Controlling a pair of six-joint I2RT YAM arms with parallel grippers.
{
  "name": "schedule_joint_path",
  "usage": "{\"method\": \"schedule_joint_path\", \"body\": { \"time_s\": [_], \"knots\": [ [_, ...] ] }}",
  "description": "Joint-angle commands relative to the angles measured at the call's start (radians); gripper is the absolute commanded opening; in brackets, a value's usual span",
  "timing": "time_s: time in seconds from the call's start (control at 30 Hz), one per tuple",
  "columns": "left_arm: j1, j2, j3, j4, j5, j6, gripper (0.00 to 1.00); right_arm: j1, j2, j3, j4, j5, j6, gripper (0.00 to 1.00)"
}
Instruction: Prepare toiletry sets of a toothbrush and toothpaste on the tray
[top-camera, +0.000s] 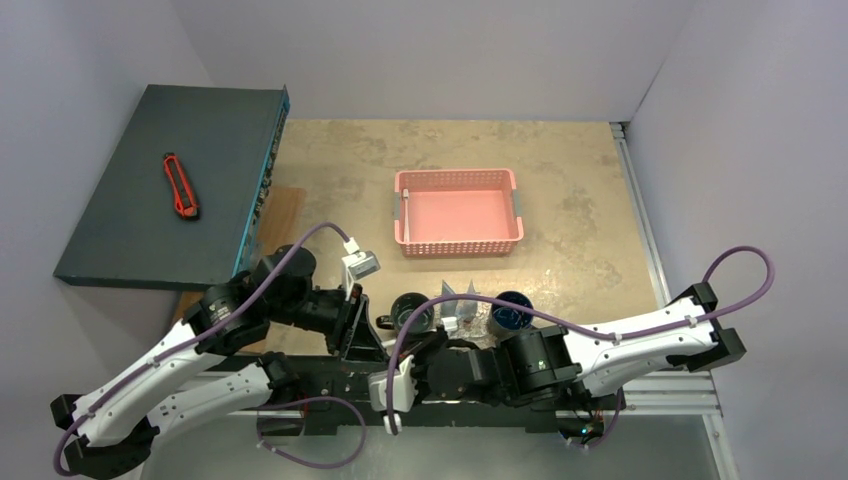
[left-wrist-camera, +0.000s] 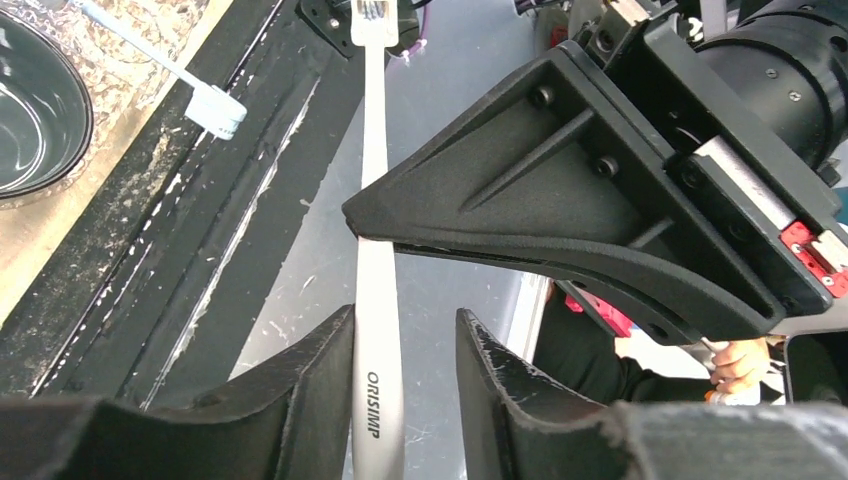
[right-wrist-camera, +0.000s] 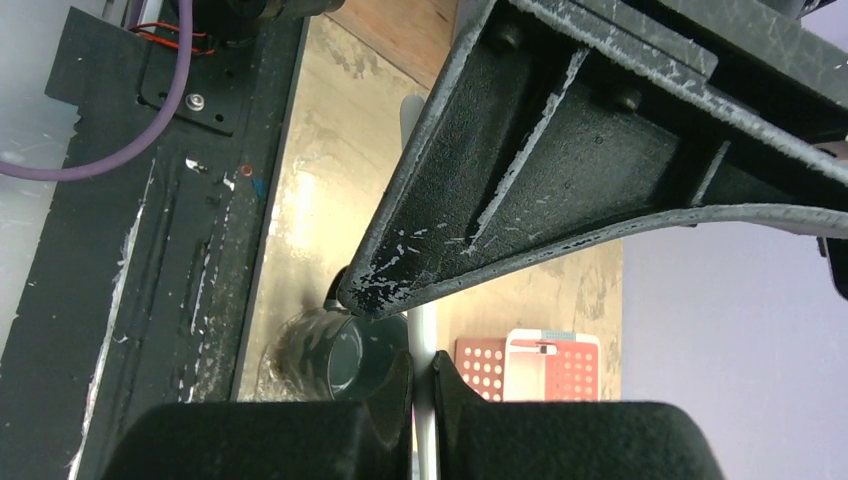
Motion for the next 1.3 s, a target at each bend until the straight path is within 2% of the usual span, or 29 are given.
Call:
{"method": "schedule_joint_path", "body": {
  "time_s": [0.0,0.1,0.27,0.33,0.37,0.5,0.53,0.73,0.9,1.0,1.27],
  "knots": [
    [0.003,-0.007,-0.012,-0.006,0.019,0.041,0.35,0.011,0.003,0.053,-0.011,-0.005,-0.024,0.0],
    [0.004,-0.011,-0.021,-0.005,0.02,0.045,0.26,0.012,0.011,0.058,-0.012,-0.004,-0.028,0.0],
    [0.004,-0.019,-0.026,-0.007,0.011,0.054,0.0,0.014,0.024,0.071,-0.01,0.008,-0.026,0.0],
    [0.004,-0.028,-0.032,-0.007,0.003,0.058,0.0,0.014,0.022,0.075,-0.011,0.01,-0.01,0.01],
    [0.004,-0.035,-0.034,-0.008,-0.008,0.058,0.0,0.014,0.019,0.077,-0.011,0.011,-0.003,0.06],
    [0.004,-0.07,-0.044,-0.014,-0.068,0.06,0.0,0.014,-0.02,0.055,0.028,0.026,0.032,0.4],
    [0.003,-0.082,-0.049,-0.016,-0.084,0.06,0.0,0.014,-0.037,0.044,0.049,0.03,0.038,0.45],
    [0.004,-0.154,-0.062,-0.021,-0.188,0.058,0.0,0.01,-0.174,-0.042,0.22,0.006,0.073,0.61],
    [0.003,-0.221,-0.065,-0.005,-0.271,0.05,0.0,-0.086,-0.229,-0.052,0.284,-0.086,0.156,0.61],
    [0.004,-0.258,-0.065,0.003,-0.314,0.048,0.0,-0.222,-0.221,-0.016,0.262,-0.187,0.246,0.59],
    [0.004,-0.335,-0.064,0.018,-0.376,0.047,0.0,-0.475,-0.237,-0.003,0.327,-0.441,0.435,0.6]
  ]
}}
